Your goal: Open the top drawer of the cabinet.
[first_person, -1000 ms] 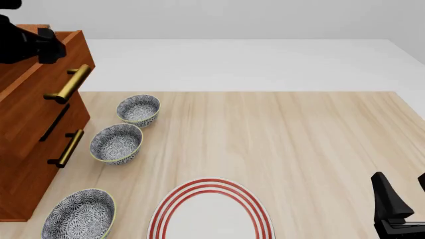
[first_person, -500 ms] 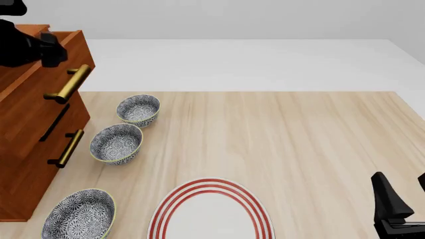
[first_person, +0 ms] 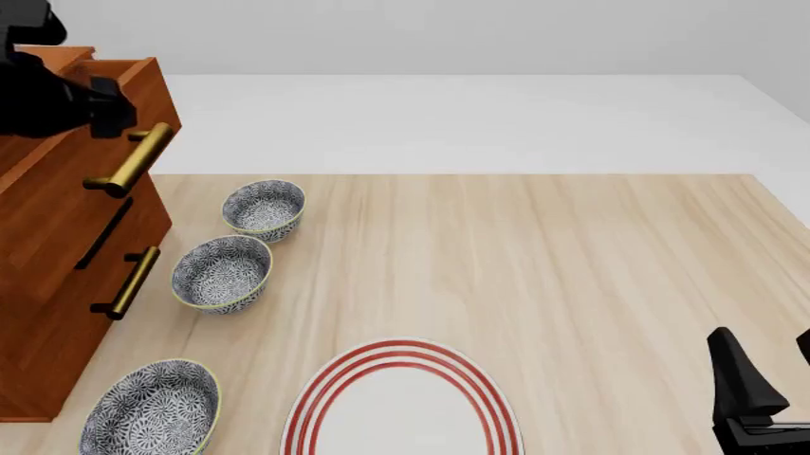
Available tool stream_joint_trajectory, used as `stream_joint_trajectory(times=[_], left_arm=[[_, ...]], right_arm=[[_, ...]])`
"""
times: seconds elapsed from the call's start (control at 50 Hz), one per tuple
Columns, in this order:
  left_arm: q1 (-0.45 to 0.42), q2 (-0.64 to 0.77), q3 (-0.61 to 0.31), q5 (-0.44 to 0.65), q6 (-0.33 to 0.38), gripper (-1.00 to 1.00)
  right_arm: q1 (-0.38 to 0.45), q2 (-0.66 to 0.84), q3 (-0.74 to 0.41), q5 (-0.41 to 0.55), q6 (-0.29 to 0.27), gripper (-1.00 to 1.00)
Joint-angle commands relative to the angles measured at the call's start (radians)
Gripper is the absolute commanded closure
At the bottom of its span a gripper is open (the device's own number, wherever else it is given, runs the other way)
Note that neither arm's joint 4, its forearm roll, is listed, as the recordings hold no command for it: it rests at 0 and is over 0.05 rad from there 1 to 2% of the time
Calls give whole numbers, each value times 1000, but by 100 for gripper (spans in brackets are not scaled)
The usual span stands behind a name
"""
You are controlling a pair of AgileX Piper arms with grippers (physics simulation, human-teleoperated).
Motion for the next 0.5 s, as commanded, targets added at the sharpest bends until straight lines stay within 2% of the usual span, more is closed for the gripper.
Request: stream_joint_trajectory(times=[0.02, 0.5], left_arm=[[2, 15, 7, -11, -6, -100], [14, 40, 28, -37, -1, -100]], right_arm=[[0, 0, 0, 0, 0, -100], [0, 0, 0, 0, 0, -100]])
